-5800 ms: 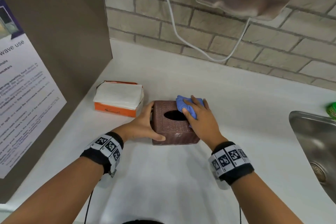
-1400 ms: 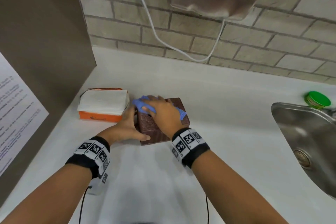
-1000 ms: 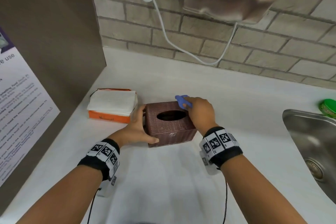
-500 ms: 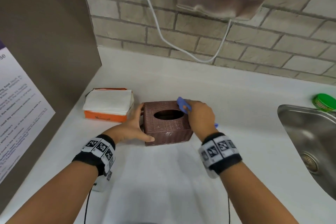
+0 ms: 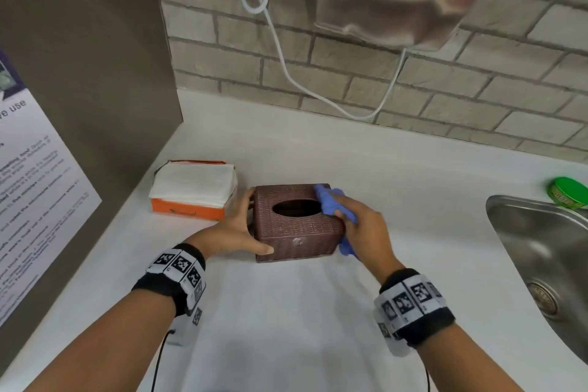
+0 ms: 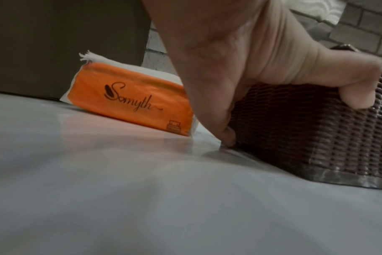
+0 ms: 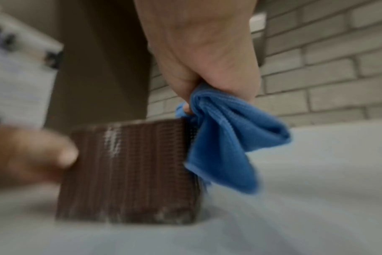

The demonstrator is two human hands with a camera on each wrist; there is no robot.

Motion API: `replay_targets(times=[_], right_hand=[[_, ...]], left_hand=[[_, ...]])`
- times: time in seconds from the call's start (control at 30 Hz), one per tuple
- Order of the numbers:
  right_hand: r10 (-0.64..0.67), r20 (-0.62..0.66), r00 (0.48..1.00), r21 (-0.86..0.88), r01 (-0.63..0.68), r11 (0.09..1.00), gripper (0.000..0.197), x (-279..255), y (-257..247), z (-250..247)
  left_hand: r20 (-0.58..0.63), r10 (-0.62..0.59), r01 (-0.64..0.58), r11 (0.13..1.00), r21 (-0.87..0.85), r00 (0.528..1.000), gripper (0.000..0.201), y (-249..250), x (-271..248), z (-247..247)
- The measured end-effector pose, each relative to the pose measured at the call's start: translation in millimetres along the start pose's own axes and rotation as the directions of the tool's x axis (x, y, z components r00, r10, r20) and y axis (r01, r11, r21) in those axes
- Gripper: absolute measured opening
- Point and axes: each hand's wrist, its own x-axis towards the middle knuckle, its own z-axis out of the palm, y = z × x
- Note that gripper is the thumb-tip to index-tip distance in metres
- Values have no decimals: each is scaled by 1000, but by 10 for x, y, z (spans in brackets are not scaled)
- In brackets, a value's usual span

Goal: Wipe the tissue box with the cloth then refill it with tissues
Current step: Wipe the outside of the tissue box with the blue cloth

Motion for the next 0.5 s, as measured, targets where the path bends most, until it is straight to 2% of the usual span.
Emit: replay_targets(times=[0.07,0.1,0.17,0.2,0.23,0.3,0.4,0.5], right_hand=[[231,-33,972,215,-219,952,28,82,94,-117],[330,-7,944,347,-307,886,30,99,145,-154],[492,133,861,564,-474,676,36,106,159,-181],[529,183,829,609,-518,601,38,70,135,-166],[519,211,829,627,-522,579,39,41,99,-130],[455,219,863,613,-484,625,40,21,23,-68],[429,214,878,619,-462,635,41,62,-36,-43],[359,253,898,614,-436,658,36,60,-13,-60]], left_hand=[[14,-13,13,1000,-16,1000,115,15,-2,-17],[10,-17,17,1000,-12,1000,115,34,-5,-31],[-17,-6,6,1000,-10,1000,113,76,-7,-66],[-27,-1,0,999,-38,1000,109,87,-4,-84],[-25,2,-4,997,-81,1000,104,96,-4,-96],[-19,6,-9,988,-153,1000,95,116,-16,-109],[-57,-1,-13,970,-244,998,118,129,-37,-101],[-84,40,-57,976,-211,996,118,114,-73,-75]])
